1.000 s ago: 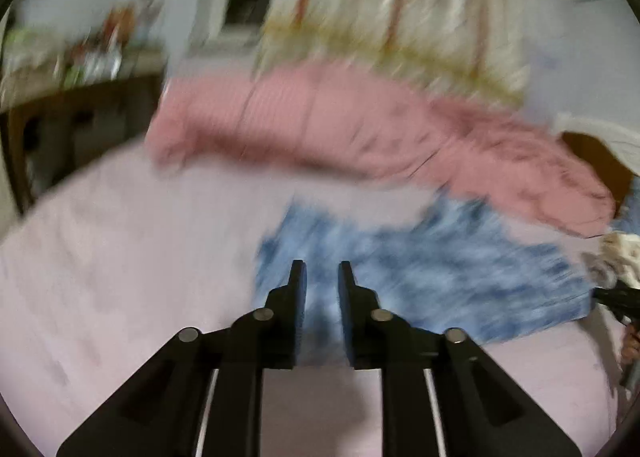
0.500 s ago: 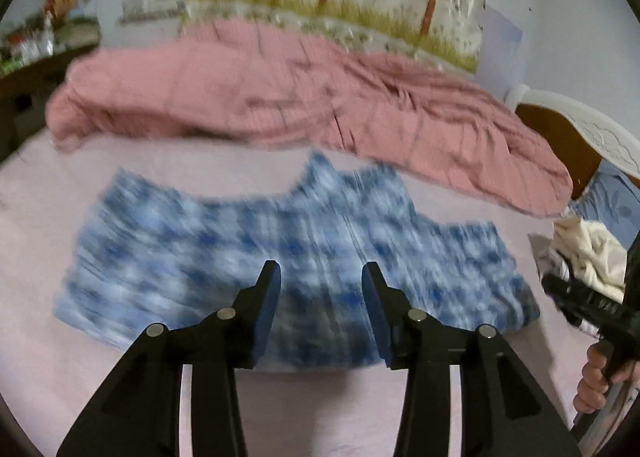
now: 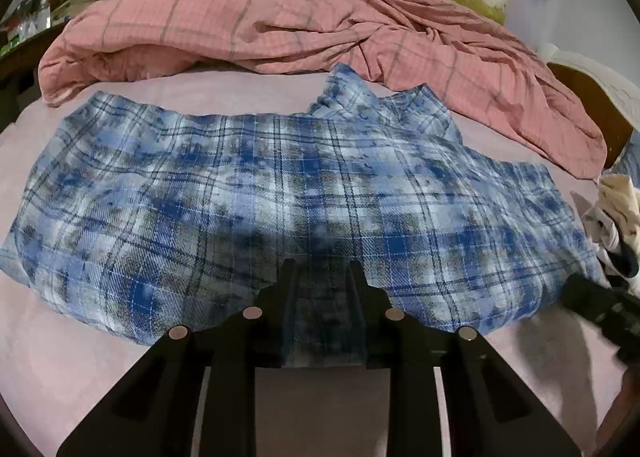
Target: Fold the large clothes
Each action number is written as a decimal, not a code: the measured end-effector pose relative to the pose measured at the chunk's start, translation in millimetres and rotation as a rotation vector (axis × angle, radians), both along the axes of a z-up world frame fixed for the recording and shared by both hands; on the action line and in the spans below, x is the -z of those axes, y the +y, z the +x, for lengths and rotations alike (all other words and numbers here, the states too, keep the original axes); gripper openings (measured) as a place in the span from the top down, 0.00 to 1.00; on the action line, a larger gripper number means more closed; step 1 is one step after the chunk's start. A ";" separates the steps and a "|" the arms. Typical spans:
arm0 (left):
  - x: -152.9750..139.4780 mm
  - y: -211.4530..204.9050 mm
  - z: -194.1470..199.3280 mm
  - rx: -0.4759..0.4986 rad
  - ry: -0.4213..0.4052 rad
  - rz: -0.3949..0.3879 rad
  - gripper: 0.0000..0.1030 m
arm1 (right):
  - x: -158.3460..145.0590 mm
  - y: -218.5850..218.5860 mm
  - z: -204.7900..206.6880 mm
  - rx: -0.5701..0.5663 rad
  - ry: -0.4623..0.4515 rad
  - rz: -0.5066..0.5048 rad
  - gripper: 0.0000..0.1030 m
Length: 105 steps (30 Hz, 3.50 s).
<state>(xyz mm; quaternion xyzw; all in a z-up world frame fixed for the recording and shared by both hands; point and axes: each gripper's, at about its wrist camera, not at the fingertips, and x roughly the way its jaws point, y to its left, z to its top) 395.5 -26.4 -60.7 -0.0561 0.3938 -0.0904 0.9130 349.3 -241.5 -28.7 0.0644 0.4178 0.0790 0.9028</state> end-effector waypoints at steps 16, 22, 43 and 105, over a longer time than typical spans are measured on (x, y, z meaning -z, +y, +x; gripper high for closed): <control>1.3 1.6 2.5 0.013 0.014 -0.032 0.75 | 46.7 -71.1 3.3 0.584 -0.032 0.406 0.24; -0.3 -1.5 1.2 0.038 0.008 -0.035 0.65 | 39.0 -74.8 6.7 0.696 -0.087 0.356 0.74; -70.0 76.6 -30.4 -0.068 -0.144 -0.129 0.66 | -26.0 65.3 9.2 0.131 -0.363 -0.108 0.92; 4.5 188.5 4.1 -0.316 0.224 -0.100 0.22 | -2.8 91.4 20.9 -0.040 -0.157 -0.005 0.61</control>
